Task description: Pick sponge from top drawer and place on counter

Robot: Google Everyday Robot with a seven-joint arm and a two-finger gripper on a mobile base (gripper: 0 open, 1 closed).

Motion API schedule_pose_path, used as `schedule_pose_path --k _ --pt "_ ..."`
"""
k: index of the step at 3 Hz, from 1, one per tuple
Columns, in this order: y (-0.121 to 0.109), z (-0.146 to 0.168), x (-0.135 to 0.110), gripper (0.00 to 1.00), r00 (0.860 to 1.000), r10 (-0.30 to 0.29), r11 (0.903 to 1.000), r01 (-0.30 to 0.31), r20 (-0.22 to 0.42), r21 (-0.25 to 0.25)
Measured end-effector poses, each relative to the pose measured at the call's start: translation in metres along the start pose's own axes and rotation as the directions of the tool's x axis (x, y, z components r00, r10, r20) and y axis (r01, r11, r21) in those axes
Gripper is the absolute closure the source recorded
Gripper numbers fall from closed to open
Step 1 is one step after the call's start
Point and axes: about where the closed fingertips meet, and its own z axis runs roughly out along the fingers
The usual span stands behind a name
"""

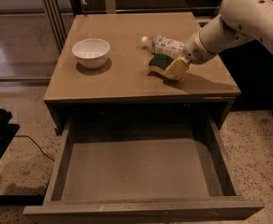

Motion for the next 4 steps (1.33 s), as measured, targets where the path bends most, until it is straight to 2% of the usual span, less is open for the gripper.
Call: schedule_pose_path --k 2,3,4 --pt "0.0 0.0001 0.0 0.12 1.0 0.0 1.0 0.0 0.0 0.0" --pt "0.0 0.0001 0.0 0.0 1.0 0.0 1.0 0.0 0.0 0.0" --pt "0.0001 0.0001 0.0 0.0 1.0 0.0 1.0 0.0 0.0 0.0"
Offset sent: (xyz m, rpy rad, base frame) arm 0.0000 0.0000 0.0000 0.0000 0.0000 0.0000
